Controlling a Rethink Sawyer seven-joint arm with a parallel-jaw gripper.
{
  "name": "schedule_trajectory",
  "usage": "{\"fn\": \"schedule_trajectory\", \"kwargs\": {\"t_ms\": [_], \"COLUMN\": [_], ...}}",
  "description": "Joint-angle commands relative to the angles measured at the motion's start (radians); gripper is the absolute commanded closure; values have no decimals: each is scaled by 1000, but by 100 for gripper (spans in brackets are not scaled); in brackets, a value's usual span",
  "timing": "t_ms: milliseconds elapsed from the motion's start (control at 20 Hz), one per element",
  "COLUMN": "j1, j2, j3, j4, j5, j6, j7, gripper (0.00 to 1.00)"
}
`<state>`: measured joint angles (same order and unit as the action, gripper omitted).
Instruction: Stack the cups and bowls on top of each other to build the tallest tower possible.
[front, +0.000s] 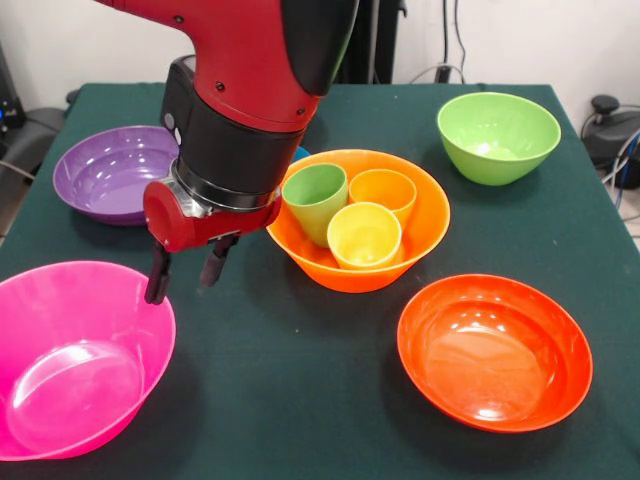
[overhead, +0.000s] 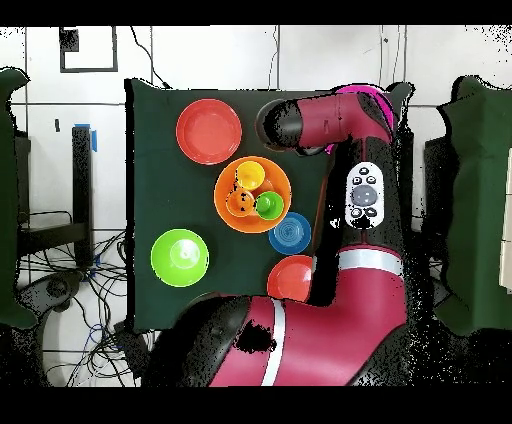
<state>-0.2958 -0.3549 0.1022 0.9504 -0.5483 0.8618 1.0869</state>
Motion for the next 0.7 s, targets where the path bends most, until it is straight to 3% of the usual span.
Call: {"fn": "schedule_trajectory", "kwargs": {"t_ms": [50,700], "j1": [17,29], "j2": [35,51], "j3": [30,-7], "j4": [84,65], "j5": [-14,-26], "j6": [-100,-165], "j7": [102,94], "gripper": [0,0]}}
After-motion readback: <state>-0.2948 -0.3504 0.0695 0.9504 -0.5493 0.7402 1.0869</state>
